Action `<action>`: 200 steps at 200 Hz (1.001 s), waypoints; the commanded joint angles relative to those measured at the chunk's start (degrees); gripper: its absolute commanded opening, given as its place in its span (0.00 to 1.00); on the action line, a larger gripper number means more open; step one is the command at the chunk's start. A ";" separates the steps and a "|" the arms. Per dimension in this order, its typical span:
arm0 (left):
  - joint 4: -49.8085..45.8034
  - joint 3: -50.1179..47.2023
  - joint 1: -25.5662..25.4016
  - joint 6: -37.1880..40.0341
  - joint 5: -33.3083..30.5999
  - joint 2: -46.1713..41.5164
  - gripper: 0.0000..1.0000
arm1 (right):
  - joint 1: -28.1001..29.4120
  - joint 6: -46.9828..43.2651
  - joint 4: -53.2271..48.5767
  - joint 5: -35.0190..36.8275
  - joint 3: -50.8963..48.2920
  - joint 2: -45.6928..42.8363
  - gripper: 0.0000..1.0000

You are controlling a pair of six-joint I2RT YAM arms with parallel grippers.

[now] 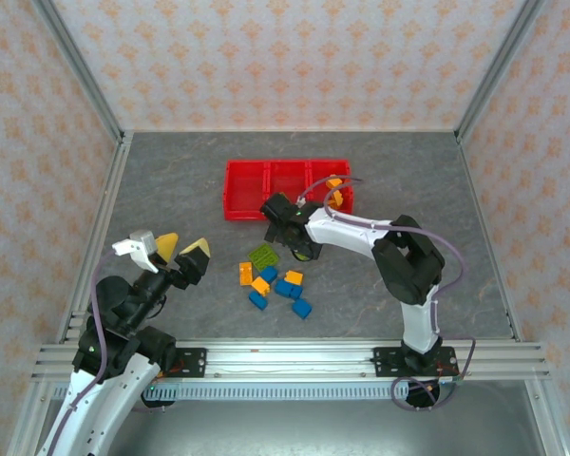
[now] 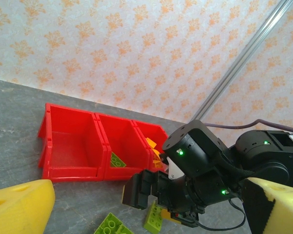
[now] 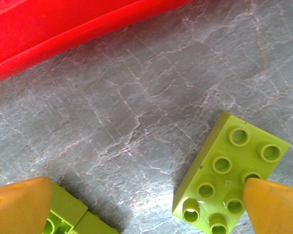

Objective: Sort the legos into containers by color
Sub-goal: Move the lego to the center of the table, then pick up the lego from the center of the table.

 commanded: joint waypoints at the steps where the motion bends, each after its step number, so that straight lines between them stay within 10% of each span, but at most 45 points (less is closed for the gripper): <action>1: 2.01 -0.32 -0.57 0.93 1.06 0.03 0.99 | 0.37 -0.06 -5.73 5.29 -0.72 -1.53 1.00; 200: 2.62 -0.58 -0.49 1.09 1.23 2.75 0.99 | -0.90 -1.94 0.76 5.34 -6.94 -2.32 0.90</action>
